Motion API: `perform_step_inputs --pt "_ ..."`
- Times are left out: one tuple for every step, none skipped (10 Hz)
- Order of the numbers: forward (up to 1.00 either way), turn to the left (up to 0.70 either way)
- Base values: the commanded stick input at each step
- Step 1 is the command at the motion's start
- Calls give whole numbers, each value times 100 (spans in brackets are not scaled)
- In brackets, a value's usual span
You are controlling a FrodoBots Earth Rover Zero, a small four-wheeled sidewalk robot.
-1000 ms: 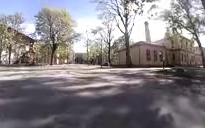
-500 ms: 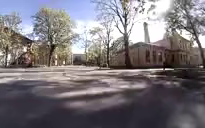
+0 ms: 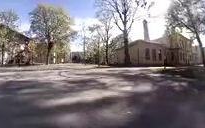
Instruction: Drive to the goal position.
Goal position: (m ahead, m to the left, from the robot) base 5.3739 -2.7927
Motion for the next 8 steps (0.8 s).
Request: perform_step_inputs --pt "100 0" --pt "100 0" --pt "100 0" --pt "100 0" --pt "100 0" --pt "100 0" --pt "100 0" --pt "100 0"
